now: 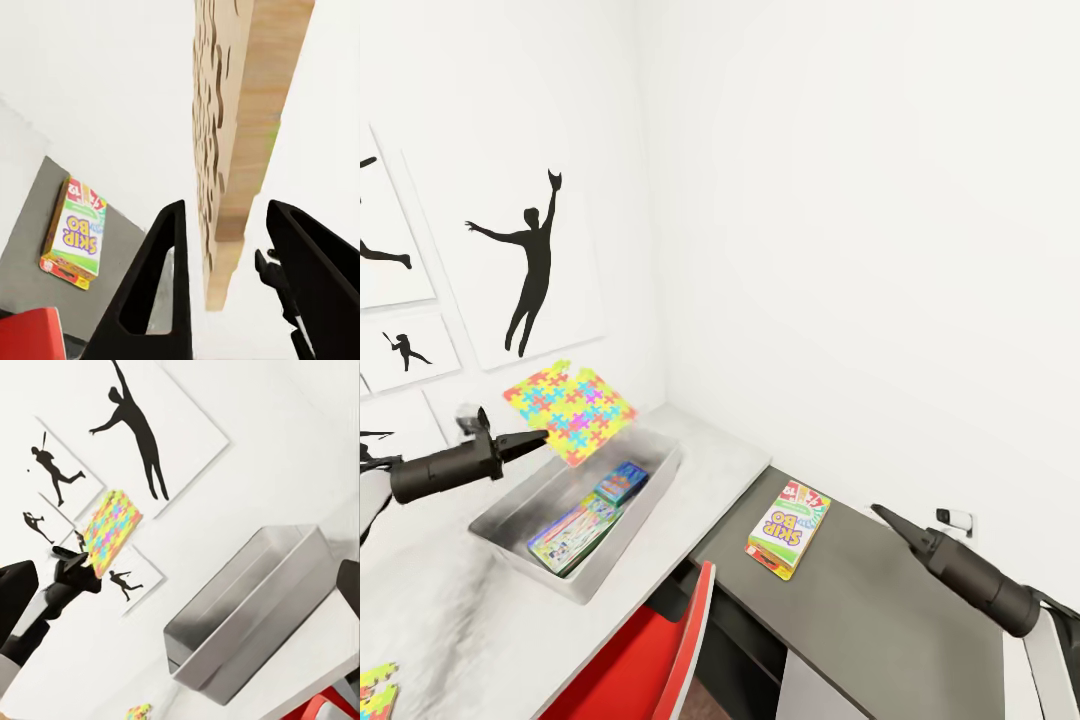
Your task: Put all the toys in the child's room - the three board games (two on the bed and one on the table), the two jigsaw puzzles on the table, and the tennis ball on the table - inside the toy box on the table in the child's room.
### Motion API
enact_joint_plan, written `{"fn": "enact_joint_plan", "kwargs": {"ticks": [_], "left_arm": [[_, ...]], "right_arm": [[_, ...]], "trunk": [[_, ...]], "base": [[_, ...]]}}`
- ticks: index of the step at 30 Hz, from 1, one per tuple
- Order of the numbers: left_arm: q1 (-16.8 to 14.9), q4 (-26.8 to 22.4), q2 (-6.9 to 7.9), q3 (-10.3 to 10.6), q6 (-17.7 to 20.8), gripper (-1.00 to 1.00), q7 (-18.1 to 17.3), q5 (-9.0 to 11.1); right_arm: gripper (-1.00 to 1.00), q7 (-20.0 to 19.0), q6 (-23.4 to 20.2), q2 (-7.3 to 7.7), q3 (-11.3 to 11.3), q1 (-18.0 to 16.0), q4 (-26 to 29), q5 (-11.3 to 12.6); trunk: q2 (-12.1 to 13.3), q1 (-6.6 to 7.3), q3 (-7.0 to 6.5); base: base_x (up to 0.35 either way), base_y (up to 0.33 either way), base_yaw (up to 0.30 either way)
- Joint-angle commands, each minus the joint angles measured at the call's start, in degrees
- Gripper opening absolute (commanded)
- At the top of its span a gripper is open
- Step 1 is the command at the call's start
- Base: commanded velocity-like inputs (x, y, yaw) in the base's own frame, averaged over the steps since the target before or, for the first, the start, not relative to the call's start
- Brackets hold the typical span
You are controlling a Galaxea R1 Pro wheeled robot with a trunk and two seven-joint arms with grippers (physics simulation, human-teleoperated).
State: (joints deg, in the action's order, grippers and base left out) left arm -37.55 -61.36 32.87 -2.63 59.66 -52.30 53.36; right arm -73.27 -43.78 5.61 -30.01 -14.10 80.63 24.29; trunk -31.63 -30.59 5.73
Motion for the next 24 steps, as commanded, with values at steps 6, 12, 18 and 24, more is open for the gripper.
{"fn": "enact_joint_plan", "kwargs": {"ticks": [6, 12, 18, 24], "left_arm": [[-3.0, 4.3, -2.0, -0.1, 0.1, -1.0, 12.6, 0.6], [-3.3, 5.8, -6.34, -0.1, 0.1, -1.0, 22.5, 0.6], [-3.9, 9.9, -9.47, 0.0, -0.2, -1.0, 29.4, 0.4], [-4.0, 11.5, -10.11, -0.2, -0.2, -1.0, 33.1, 0.3]], "right_arm": [[1.0, 0.0, -0.8, 0.06, -1.3, -0.1, -0.1, 0.2], [1.0, -0.1, -1.0, 0.04, -1.4, -0.1, -0.2, 0.3], [1.0, -0.2, -1.1, 0.14, -1.5, -0.1, 0.0, 0.2], [1.0, -0.5, -2.6, 0.63, -1.5, -0.1, 0.0, 0.2]], "trunk": [[-0.1, -0.02, 0.11], [-0.1, -0.02, 0.11], [-0.1, -0.02, 0.22], [-0.1, -0.02, 0.69]], "base": [[0.0, 0.0, 0.0], [0.0, 0.0, 0.0], [0.0, 0.0, 0.0], [0.0, 0.0, 0.0]]}}
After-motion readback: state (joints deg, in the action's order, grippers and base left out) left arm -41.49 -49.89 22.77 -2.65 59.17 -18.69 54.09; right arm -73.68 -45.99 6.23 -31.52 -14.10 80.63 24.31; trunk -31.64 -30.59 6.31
